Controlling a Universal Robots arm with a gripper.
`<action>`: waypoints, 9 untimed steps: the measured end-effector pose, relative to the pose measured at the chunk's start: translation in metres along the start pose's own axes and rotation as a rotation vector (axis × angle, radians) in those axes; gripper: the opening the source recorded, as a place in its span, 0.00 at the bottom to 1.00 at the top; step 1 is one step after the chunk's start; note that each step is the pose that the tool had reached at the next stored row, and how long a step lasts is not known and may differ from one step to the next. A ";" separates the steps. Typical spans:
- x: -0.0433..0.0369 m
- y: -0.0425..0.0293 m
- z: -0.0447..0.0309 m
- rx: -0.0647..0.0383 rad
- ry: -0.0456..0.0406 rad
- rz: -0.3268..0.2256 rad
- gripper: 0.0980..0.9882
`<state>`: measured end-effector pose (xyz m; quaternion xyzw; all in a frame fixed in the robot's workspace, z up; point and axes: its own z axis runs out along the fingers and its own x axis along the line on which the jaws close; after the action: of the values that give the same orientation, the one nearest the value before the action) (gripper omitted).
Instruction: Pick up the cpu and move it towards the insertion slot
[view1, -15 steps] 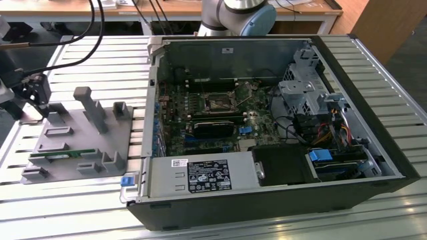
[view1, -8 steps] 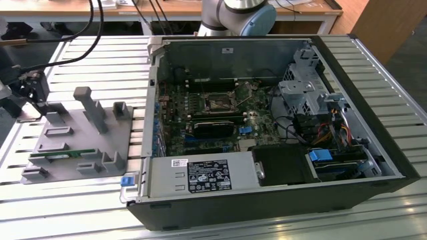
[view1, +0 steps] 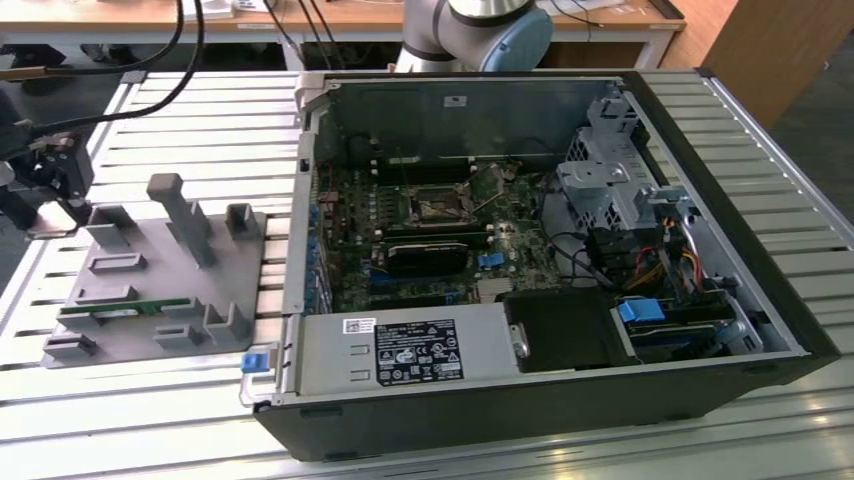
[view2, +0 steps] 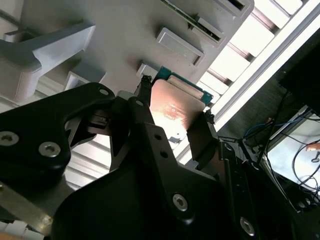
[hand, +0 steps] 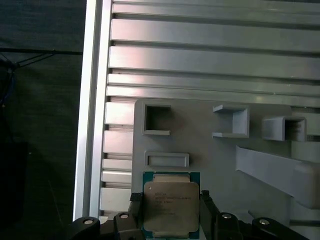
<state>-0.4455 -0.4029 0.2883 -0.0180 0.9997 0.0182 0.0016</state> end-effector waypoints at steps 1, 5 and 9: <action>0.0000 0.0001 -0.0010 0.000 0.0000 0.000 0.49; 0.0000 0.0008 -0.0055 0.000 0.0000 0.000 0.49; -0.0001 0.0013 -0.0119 0.000 0.0001 0.000 0.49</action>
<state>-0.4455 -0.4020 0.3003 -0.0180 0.9997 0.0181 0.0016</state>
